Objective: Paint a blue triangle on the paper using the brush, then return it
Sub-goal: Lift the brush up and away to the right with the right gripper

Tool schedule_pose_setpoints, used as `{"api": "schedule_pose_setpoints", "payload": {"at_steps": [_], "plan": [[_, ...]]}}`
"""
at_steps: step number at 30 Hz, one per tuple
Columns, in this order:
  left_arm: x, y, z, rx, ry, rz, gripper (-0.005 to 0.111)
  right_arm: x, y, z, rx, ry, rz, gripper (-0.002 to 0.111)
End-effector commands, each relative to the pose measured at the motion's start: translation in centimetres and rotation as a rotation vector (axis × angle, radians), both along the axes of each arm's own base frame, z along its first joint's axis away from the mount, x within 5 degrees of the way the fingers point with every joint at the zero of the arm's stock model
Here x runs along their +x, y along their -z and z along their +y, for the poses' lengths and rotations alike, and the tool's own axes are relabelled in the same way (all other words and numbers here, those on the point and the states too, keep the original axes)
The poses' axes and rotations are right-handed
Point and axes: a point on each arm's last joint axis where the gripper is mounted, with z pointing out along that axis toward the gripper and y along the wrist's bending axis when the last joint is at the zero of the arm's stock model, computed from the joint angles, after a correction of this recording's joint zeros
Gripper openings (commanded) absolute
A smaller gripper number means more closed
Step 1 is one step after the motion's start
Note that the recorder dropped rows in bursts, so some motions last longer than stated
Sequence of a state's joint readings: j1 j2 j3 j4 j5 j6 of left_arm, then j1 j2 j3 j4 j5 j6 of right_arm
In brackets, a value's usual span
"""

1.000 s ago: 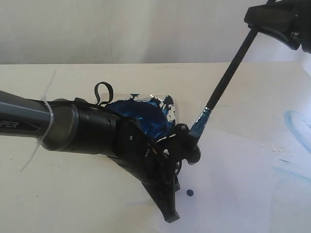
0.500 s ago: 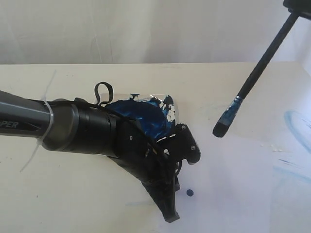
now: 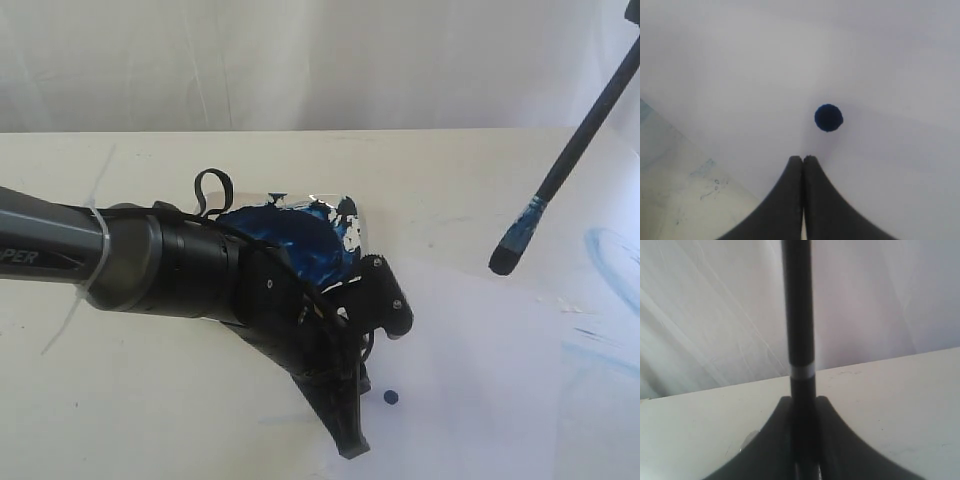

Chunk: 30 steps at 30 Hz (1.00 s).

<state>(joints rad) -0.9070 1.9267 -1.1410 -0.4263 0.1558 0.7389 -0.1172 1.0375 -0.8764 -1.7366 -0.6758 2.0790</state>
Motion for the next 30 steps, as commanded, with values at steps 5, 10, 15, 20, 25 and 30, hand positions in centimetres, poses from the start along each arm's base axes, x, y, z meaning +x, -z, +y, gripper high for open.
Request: {"api": "schedule_pose_setpoints", "payload": {"at_steps": [5,10,15,20,25,30], "plan": [[-0.2,0.2,0.1,0.005,-0.001,0.015,0.0,-0.2,-0.9,0.1,0.07,-0.001,-0.023,0.0],[-0.2,0.2,0.1,0.005,-0.001,0.015,0.0,-0.4,-2.0,0.4,0.027,-0.06,-0.199,0.0],[-0.2,0.2,0.1,0.005,-0.001,0.015,0.0,0.1,-2.3,0.5,-0.065,-0.075,-0.346,0.0],[-0.2,0.1,0.0,0.002,-0.004,0.01,0.0,0.5,-1.8,0.1,-0.141,-0.033,-0.438,0.0],[-0.1,0.1,0.0,-0.004,-0.008,0.001,0.0,0.9,-0.2,0.0,-0.209,0.007,-0.491,0.0],[0.0,0.1,0.0,-0.006,-0.01,-0.003,0.0,1.8,1.7,0.1,-0.331,0.072,-0.462,0.0]]}}
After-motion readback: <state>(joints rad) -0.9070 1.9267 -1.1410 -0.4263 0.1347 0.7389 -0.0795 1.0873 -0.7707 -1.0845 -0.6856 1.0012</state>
